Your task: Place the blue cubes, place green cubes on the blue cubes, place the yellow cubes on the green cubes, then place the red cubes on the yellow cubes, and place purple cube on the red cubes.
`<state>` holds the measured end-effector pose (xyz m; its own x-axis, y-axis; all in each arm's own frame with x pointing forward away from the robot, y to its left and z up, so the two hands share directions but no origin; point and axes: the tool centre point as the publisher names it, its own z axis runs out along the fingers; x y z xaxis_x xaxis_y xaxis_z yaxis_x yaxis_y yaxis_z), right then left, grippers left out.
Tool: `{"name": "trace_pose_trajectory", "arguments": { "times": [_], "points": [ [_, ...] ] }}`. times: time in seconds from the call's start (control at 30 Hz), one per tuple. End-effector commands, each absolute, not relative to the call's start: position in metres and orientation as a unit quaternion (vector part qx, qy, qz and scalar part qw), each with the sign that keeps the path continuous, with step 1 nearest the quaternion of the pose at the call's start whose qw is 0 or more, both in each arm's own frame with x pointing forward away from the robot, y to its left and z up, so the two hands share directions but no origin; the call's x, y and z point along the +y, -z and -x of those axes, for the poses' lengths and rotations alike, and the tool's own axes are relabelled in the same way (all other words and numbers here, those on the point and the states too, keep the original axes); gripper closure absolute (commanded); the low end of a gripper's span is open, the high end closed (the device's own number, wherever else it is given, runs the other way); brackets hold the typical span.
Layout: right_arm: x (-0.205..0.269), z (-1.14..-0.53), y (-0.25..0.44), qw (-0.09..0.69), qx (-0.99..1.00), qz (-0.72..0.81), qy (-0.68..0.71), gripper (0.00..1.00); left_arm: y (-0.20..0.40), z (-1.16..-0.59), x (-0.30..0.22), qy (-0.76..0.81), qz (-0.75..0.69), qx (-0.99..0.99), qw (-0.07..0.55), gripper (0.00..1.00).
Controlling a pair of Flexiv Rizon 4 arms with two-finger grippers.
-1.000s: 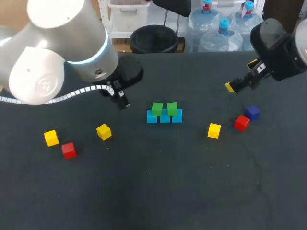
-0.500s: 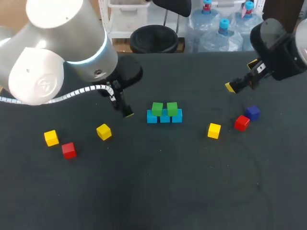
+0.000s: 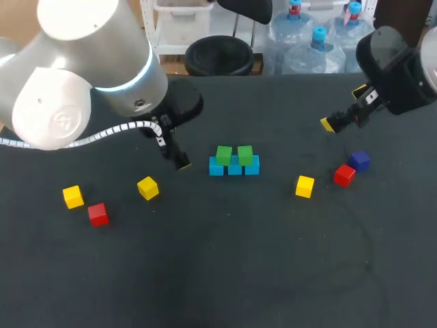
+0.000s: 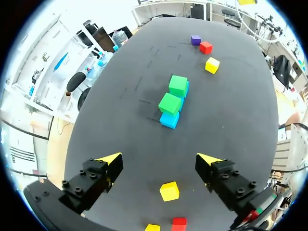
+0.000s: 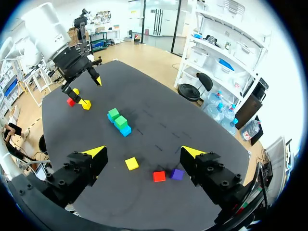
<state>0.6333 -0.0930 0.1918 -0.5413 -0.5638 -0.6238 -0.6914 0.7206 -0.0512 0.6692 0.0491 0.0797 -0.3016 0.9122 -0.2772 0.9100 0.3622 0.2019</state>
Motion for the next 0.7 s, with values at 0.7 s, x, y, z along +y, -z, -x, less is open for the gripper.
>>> {"name": "trace_pose_trajectory", "arguments": {
  "times": [0.7],
  "points": [
    [-0.0928, -0.6311, -0.1901, 0.317, 0.871, 0.362, -0.099, 0.0, -0.0795, -0.67, 0.0494, -0.002, -0.565, 0.806, 0.174, 0.0]
  ]
}}
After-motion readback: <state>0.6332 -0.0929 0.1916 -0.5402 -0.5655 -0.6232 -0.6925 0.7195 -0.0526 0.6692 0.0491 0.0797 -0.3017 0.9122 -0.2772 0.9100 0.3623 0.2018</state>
